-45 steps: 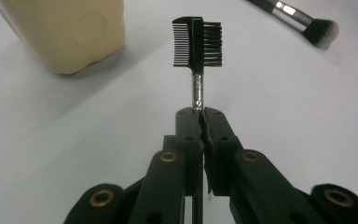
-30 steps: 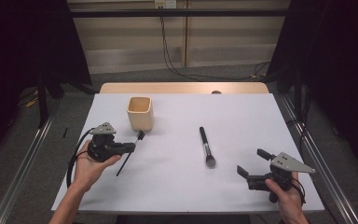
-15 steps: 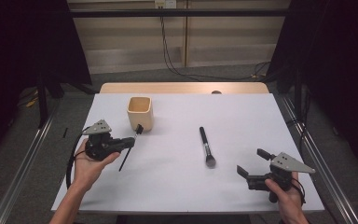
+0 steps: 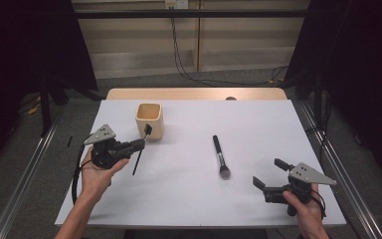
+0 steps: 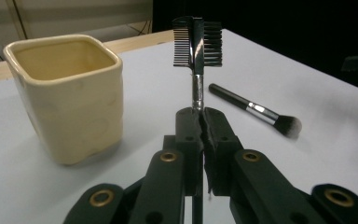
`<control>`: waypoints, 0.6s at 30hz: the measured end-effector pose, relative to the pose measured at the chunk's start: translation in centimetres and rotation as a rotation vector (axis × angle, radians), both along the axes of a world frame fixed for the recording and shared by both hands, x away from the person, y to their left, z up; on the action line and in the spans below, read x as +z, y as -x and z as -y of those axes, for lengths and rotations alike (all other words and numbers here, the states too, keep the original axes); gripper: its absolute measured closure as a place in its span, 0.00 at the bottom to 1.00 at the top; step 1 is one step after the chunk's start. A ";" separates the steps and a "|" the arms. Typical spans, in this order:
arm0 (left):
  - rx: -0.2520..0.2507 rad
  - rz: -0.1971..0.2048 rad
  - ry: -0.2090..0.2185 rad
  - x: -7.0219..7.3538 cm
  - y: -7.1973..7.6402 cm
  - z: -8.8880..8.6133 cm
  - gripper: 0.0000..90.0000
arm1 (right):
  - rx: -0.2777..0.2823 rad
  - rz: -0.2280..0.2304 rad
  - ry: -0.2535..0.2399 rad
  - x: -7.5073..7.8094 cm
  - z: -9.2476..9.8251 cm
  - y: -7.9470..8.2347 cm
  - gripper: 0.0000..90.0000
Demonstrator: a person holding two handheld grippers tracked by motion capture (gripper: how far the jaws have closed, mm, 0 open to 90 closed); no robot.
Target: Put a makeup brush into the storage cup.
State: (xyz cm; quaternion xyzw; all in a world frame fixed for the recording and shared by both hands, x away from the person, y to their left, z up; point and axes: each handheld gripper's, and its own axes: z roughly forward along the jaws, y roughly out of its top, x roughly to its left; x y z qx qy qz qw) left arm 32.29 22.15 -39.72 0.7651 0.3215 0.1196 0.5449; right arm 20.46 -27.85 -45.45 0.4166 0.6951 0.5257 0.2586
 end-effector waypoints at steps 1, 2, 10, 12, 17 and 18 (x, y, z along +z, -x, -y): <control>0.001 0.006 0.004 0.1 0.0 -0.1 0.95 | 0.001 0.001 0.000 0.0 0.0 0.0 0.00; 0.002 0.018 0.009 0.2 0.1 -0.2 0.95 | 0.001 0.002 0.001 0.0 0.0 0.0 0.00; 0.026 0.058 0.037 1.0 0.2 -0.6 0.95 | 0.001 0.003 0.002 0.0 0.0 0.0 0.00; 0.033 0.065 0.044 1.1 0.1 -0.6 0.95 | 0.002 0.003 0.003 0.0 0.0 0.0 0.00; 0.038 0.082 0.050 1.4 -0.1 -0.5 0.95 | 0.000 0.003 0.002 0.0 0.0 0.0 0.00; 0.046 0.087 0.052 1.6 -0.2 -0.4 0.95 | 0.000 0.004 0.002 0.0 0.0 0.0 0.00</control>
